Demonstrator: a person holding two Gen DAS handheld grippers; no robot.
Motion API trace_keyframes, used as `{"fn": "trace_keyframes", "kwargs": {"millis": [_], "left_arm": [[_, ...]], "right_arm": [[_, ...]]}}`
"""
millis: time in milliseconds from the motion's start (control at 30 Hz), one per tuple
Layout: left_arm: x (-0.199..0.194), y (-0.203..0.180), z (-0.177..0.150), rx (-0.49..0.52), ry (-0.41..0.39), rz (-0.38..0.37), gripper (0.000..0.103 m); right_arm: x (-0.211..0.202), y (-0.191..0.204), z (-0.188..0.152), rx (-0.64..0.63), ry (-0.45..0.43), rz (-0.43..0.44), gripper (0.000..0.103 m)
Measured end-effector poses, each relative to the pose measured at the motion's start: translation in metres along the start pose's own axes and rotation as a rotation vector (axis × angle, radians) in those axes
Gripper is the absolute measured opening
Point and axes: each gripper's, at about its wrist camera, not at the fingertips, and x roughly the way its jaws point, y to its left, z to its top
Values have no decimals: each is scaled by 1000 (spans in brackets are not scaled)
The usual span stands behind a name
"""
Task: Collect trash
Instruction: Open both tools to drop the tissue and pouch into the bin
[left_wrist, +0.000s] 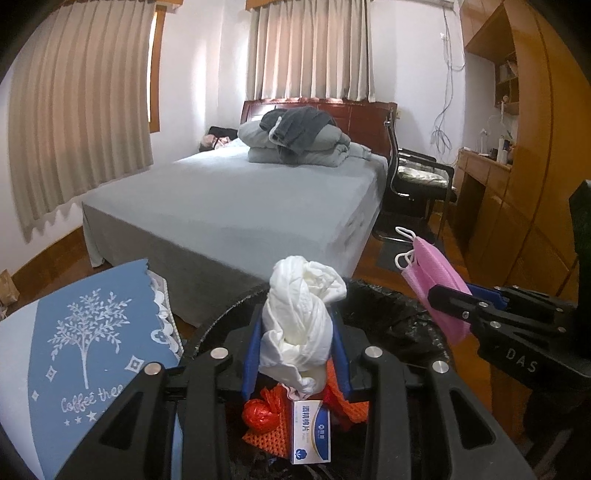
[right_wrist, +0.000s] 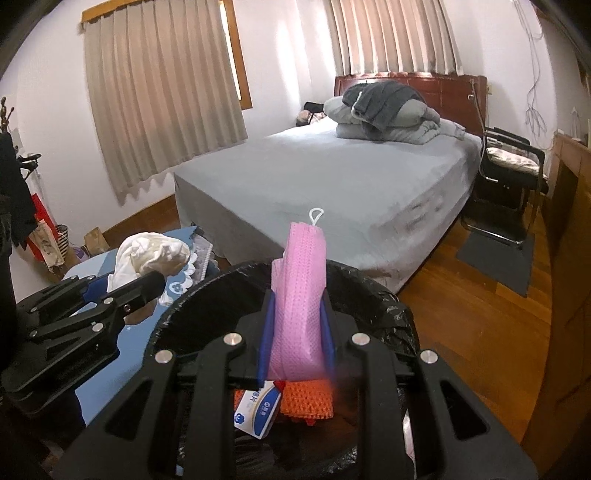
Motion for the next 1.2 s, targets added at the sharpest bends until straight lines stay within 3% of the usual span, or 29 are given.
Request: {"fn": "trace_keyframes", "kwargs": {"millis": [533, 600, 800, 967, 1200], "left_arm": [[55, 7, -2, -20, 79, -23, 37], [56, 11, -2, -24, 80, -27, 47], [53, 23, -1, -39, 72, -11, 65], [38, 35, 5, -61, 44, 37, 81], [6, 52, 12, -76, -6, 89, 97]], "right_arm": [[55, -16, -4, -2, 84, -16, 26], [60, -18, -5, -4, 91, -25, 32], [62, -20, -7, -13, 91, -37, 58], [52, -18, -6, -19, 58, -56, 88], [29, -9, 2, -33, 33, -30, 96]]}}
